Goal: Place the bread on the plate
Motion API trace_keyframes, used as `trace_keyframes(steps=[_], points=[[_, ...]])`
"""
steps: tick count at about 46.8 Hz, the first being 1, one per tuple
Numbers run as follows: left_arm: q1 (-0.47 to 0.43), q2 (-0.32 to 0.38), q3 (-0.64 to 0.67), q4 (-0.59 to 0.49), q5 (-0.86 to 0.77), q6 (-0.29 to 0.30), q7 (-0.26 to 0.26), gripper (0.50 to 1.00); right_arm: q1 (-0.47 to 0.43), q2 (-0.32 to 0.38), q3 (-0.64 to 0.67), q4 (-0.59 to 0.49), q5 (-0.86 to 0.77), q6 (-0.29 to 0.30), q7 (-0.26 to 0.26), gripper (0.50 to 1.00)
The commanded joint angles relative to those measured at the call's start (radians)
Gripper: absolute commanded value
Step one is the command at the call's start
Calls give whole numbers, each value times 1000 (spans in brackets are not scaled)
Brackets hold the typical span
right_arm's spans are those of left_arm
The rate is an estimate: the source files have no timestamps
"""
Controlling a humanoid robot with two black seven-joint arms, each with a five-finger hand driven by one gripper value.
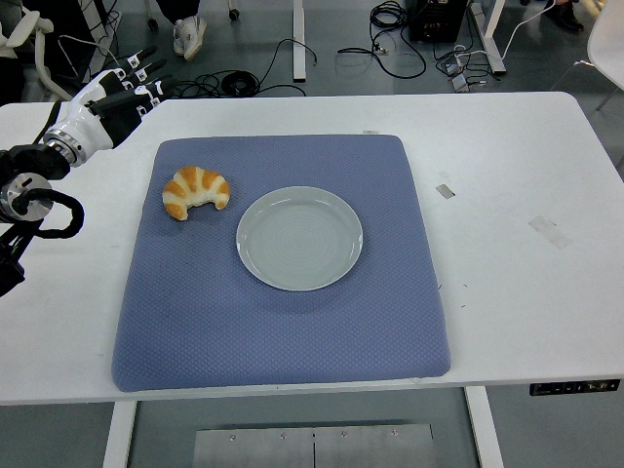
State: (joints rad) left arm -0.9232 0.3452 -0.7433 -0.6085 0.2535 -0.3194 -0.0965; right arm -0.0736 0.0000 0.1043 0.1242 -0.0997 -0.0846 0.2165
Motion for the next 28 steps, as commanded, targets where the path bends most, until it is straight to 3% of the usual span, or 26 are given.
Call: trace_keyframes(steps=[1, 4, 9, 14, 19, 28], points=[[-3, 21, 27, -43, 58, 5, 0, 978, 0, 0, 0, 0, 0, 0, 0, 1000], [-6, 50, 67, -88, 119, 26, 0, 977, 0, 0, 0, 0, 0, 0, 0, 1000], [-36, 84, 153, -149, 231, 114, 0, 977, 0, 0, 0, 0, 0, 0, 0, 1000], [-63, 92, 248, -204, 360, 265, -2, 978, 0, 0, 0, 0, 0, 0, 0, 1000], [-75, 94, 303, -263, 369, 410, 0, 981, 0, 0, 0, 0, 0, 0, 0, 1000], [-147, 100, 430, -281, 331, 453, -2, 983, 0, 0, 0, 0, 0, 0, 0, 1000]])
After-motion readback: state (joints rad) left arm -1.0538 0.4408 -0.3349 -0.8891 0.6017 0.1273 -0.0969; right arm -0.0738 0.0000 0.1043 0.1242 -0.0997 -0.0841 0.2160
